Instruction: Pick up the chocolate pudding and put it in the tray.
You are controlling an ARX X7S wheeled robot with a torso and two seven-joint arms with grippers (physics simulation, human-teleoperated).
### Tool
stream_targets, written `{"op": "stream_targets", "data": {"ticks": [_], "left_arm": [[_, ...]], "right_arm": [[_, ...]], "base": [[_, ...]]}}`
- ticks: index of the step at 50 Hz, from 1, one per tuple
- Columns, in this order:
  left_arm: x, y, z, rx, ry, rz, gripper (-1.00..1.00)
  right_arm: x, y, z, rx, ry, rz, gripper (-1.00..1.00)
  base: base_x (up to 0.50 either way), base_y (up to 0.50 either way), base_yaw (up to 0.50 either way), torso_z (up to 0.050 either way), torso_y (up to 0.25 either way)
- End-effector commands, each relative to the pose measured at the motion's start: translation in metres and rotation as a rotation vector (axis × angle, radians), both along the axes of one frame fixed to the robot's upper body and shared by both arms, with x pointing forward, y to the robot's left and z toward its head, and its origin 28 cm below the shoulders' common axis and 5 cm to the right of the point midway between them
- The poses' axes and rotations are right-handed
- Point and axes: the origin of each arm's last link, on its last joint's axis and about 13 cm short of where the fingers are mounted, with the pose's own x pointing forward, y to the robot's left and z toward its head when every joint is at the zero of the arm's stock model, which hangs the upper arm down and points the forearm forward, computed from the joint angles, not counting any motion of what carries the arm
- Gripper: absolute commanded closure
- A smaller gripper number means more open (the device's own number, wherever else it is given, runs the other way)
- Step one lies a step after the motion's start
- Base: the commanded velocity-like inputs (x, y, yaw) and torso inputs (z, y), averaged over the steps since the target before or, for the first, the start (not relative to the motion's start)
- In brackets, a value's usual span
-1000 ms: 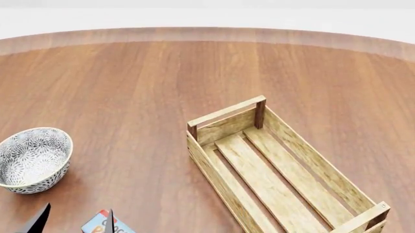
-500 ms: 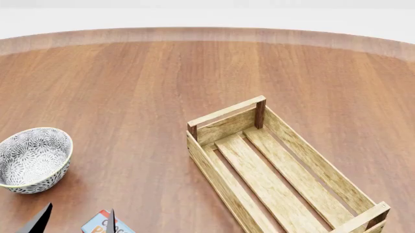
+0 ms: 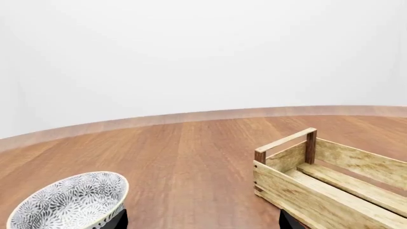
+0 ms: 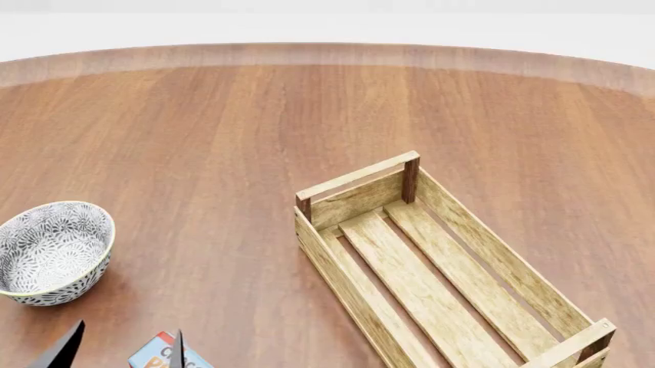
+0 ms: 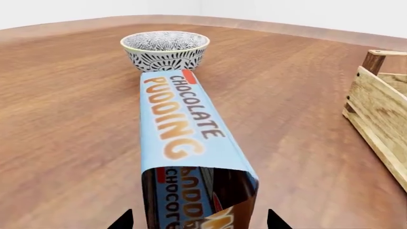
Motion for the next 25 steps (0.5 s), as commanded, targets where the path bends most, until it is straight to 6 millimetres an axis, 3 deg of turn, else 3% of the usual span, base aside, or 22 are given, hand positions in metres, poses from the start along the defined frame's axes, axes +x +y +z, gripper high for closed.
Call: {"op": "stream_targets", "data": {"ticks": [1,3,4,21,25], "left_arm": [[0.0,-0.001,0.0,-0.001,0.0,-0.002,-1.0],[0.0,-0.001,0.0,-0.002,-0.001,-0.001,-1.0],[-0.001,-0.002,-0.001,-0.001,-0.001,-0.002,-1.0],[-0.001,-0.002,0.0,0.003,-0.001,-0.008,-1.0],[-0.001,0.0,0.001,0.005,-0.001,-0.003,-1.0]], "right_arm": [[0.003,0.0,-0.001,0.0,-0.003,-0.007,-1.0],[0.003,0.0,0.0,0.003,-0.006,-0.008,-1.0],[0.004,0.0,0.0,0.005,-0.011,-0.009,1.0],[0.001,-0.004,-0.001,0.003,-0.016,-0.018,1.0],[0.008,-0.01,0.007,0.015,-0.048,-0.065,1.0]], "base": [[0.0,0.0,0.0,0.0,0.0],[0.0,0.0,0.0,0.0,0.0],[0.0,0.0,0.0,0.0,0.0],[0.0,0.0,0.0,0.0,0.0],[0.0,0.0,0.0,0.0,0.0]]}}
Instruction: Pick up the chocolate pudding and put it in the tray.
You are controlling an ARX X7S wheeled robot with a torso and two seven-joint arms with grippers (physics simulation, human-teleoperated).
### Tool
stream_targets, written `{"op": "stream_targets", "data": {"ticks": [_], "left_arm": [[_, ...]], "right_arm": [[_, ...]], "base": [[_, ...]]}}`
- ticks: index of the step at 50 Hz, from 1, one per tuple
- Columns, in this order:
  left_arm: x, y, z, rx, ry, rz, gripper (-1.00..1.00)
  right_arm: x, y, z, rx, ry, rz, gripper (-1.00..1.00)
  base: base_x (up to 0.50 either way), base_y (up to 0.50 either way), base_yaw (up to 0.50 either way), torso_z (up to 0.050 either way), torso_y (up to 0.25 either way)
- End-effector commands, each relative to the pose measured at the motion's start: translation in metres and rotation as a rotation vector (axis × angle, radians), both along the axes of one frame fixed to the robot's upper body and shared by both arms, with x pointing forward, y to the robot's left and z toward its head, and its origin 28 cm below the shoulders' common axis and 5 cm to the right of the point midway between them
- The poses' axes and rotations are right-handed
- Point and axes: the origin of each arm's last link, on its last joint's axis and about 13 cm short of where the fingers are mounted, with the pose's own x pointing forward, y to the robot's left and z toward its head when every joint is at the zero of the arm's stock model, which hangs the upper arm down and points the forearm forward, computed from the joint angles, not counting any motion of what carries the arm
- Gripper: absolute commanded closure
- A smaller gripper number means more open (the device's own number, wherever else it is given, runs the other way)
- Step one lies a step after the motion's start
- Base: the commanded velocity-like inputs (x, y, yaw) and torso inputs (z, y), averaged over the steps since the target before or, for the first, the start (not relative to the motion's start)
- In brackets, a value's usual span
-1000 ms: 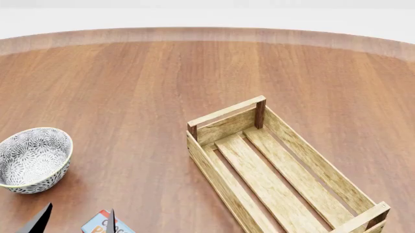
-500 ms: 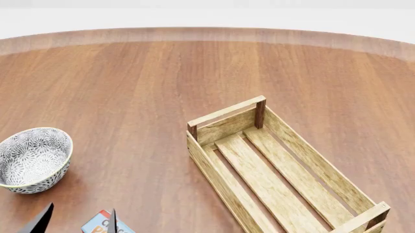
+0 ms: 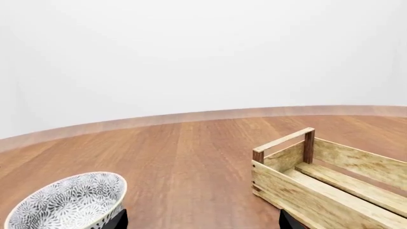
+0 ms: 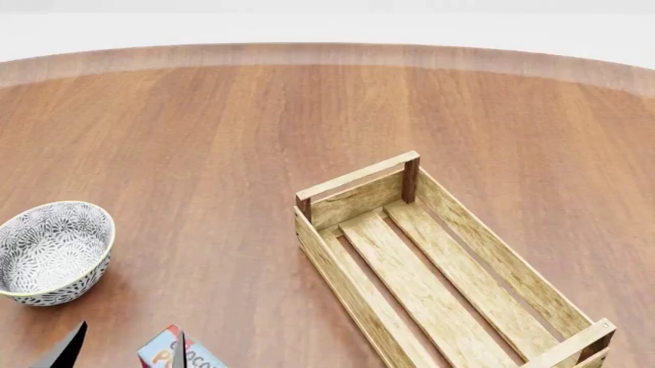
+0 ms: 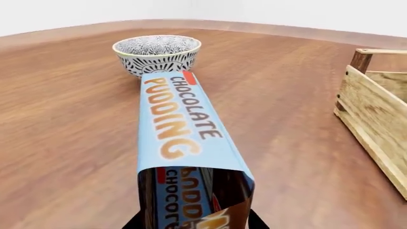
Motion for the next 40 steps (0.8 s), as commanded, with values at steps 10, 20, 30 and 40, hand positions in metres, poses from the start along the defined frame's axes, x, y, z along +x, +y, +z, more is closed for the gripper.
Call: {"op": "stream_targets", "data": {"ticks": [10,20,30,40], "left_arm": [[0.0,0.0,0.0,-0.004,-0.001,-0.001,-1.0],[-0.001,0.002,-0.003,-0.009,0.002,0.006,-1.0],[-0.002,0.002,-0.002,-0.012,0.002,0.009,-1.0],[-0.002,0.004,-0.003,-0.019,0.002,0.018,-1.0]], "right_arm": [[0.017,-0.023,0.036,0.003,-0.109,-0.117,1.0],[0.035,-0.035,0.058,0.029,-0.162,-0.243,1.0],[0.051,-0.045,0.068,0.02,-0.185,-0.336,1.0],[0.066,-0.055,0.077,0.042,-0.169,-0.434,1.0]], "base": [[0.0,0.0,0.0,0.0,0.002],[0.0,0.0,0.0,0.0,0.0],[0.0,0.0,0.0,0.0,0.0],[0.0,0.0,0.0,0.0,0.0]]}}
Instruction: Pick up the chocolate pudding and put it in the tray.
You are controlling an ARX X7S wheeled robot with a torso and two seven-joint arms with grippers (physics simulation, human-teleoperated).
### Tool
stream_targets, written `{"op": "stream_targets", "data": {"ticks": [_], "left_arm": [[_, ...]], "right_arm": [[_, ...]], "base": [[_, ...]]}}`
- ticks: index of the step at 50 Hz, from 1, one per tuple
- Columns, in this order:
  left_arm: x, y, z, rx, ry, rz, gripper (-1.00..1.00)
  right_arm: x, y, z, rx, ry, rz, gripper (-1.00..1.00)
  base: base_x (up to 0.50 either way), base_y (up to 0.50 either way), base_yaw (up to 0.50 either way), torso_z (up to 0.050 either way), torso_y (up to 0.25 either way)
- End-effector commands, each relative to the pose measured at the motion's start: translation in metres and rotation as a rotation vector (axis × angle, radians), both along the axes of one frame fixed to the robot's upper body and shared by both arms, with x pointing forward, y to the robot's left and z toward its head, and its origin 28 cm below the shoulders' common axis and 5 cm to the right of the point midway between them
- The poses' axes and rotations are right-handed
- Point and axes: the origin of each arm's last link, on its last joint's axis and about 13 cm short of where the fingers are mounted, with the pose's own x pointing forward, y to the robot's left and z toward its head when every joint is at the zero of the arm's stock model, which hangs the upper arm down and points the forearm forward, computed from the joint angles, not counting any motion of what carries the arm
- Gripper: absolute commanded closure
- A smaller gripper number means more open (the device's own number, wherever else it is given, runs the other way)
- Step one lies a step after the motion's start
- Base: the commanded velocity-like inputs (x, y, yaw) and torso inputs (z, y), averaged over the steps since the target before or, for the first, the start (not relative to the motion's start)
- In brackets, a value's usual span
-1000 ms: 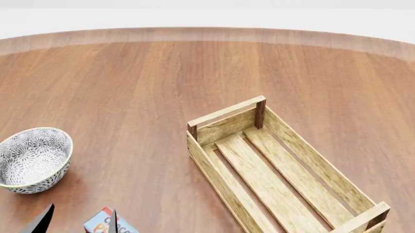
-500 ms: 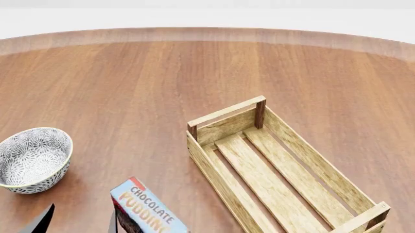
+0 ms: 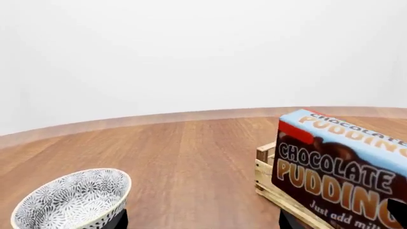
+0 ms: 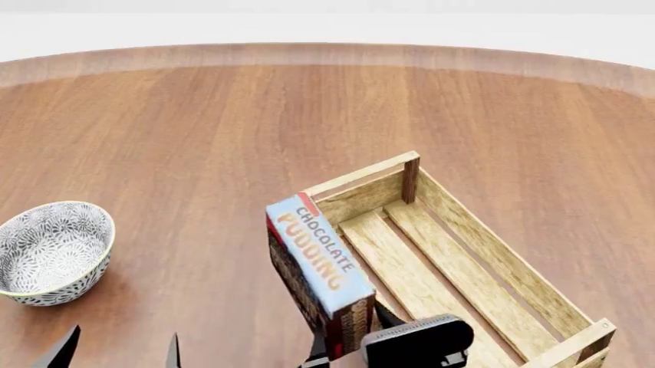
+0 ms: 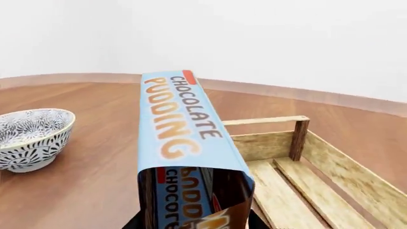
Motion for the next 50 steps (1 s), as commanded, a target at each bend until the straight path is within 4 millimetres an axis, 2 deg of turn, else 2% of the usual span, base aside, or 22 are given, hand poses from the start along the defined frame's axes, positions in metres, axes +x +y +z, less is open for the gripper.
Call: {"op": "stream_targets", "data": {"ticks": [1,28,50], "left_arm": [[0.0,0.001,-0.002,-0.007,0.002,0.005,-1.0],[0.0,0.0,-0.004,-0.013,0.004,0.004,-1.0],[0.0,-0.001,-0.005,-0.014,0.009,0.001,-1.0]], "right_arm": [[0.016,-0.01,0.013,-0.009,-0.027,-0.1,1.0],[0.029,-0.037,0.004,-0.033,-0.018,-0.26,1.0],[0.033,-0.058,-0.009,-0.132,-0.059,-0.361,1.0]], "base": [[0.0,0.0,0.0,0.0,0.0],[0.0,0.0,0.0,0.0,0.0],[0.0,0.0,0.0,0.0,0.0]]}}
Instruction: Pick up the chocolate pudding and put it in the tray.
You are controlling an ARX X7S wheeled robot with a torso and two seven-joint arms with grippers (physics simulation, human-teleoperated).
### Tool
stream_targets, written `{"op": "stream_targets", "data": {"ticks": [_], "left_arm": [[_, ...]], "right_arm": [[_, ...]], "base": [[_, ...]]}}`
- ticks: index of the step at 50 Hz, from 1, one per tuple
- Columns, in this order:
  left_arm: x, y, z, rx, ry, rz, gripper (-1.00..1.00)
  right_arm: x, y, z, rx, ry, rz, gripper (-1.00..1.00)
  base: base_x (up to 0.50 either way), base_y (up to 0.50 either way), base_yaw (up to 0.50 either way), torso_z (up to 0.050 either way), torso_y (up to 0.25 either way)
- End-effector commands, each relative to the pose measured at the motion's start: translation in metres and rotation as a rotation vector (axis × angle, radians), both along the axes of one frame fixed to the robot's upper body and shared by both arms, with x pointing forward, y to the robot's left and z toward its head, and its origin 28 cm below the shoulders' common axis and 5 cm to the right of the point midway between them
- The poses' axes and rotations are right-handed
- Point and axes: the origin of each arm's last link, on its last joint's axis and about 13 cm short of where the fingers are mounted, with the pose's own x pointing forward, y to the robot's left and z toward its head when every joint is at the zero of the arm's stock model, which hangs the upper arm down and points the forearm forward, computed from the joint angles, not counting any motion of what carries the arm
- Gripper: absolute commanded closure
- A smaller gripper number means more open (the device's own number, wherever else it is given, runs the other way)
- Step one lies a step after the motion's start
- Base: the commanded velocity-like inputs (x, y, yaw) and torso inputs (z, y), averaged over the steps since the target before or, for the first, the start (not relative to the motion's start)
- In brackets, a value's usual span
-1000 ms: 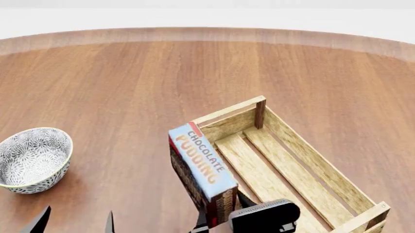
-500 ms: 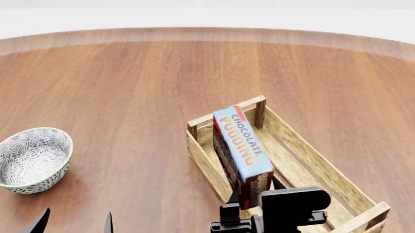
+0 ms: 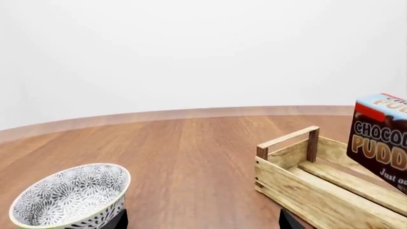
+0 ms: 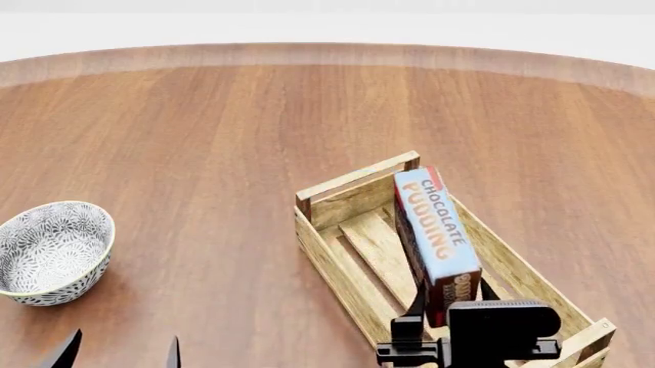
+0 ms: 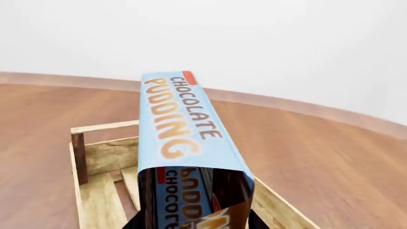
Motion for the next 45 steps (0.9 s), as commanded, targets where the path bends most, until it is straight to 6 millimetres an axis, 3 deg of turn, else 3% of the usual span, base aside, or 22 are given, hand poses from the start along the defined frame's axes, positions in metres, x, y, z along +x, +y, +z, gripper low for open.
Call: {"op": "stream_targets", "data": {"ticks": [1,45], "left_arm": [[0.0,0.0,-0.001,0.001,0.002,-0.001,-1.0],[0.001,-0.001,-0.007,0.002,0.017,-0.002,-1.0]], "right_arm": [[0.001,-0.008,-0.004,-0.068,-0.017,-0.034,1.0],[-0.001,-0.016,-0.036,-0.068,0.05,-0.083,1.0]], "base": [[0.0,0.0,0.0,0.0,0.0],[0.0,0.0,0.0,0.0,0.0]]}}
